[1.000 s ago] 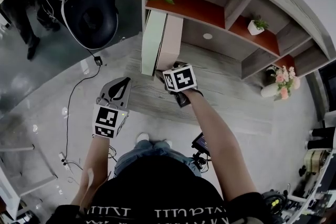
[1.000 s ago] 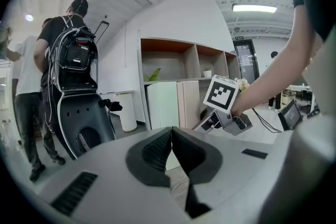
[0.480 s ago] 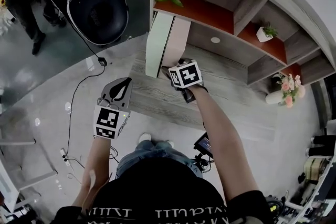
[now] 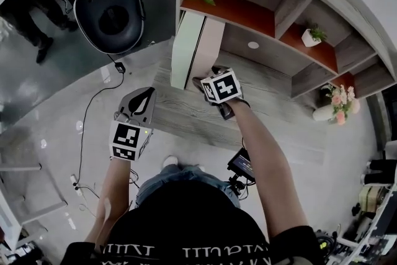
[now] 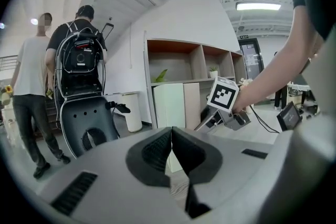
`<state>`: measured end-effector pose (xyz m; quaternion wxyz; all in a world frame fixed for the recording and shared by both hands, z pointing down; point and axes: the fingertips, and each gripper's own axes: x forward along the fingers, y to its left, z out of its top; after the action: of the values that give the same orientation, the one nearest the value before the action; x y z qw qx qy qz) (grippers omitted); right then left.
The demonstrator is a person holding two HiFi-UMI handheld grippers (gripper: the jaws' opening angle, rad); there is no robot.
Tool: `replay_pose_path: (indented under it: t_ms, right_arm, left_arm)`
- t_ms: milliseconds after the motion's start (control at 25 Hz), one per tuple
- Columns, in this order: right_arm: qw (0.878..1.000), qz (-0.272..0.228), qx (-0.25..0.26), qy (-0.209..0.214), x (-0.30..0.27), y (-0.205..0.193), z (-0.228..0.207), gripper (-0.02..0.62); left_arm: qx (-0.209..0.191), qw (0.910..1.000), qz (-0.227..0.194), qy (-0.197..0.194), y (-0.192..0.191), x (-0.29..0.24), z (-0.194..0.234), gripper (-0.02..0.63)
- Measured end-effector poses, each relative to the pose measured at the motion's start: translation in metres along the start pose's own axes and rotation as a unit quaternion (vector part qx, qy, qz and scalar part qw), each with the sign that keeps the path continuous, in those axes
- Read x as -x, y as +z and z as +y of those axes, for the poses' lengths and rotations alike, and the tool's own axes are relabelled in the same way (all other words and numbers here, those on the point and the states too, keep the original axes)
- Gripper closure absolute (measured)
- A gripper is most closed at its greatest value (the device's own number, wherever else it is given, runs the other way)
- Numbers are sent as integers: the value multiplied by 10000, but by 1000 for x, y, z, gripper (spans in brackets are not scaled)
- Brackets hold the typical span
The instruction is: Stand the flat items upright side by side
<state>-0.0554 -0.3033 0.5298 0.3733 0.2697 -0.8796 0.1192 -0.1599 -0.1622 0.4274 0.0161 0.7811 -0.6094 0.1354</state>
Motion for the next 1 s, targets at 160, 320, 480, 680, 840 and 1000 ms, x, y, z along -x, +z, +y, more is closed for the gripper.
replay_pose_path:
  t_ms: [160, 320, 480, 680, 840, 1000]
  right_arm:
    - [9998, 11, -135, 127, 17, 2, -4, 259]
    - [9994, -105, -254, 229, 40, 6, -7, 259]
    - [9977, -497, -335, 321, 68, 16, -8, 259]
    - [9958, -913, -80, 24, 104, 26, -13, 362]
    - [9905, -1334, -254, -193, 133, 35, -19, 550]
    - [9795, -1894, -626, -278, 164, 45, -20, 580]
  left_arm:
    - [-5, 9999, -106, -26, 7, -3, -2, 592]
    - [-28, 9997, -236, -68, 19, -6, -6, 592]
    - [-79, 9991, -407, -113, 32, -11, -10, 592]
    - [-115, 9983, -527, -202, 40, -15, -14, 592]
    - [-141, 9976, -617, -272, 46, -17, -15, 592]
    - [-184, 9967, -707, -340, 55, -16, -12, 592]
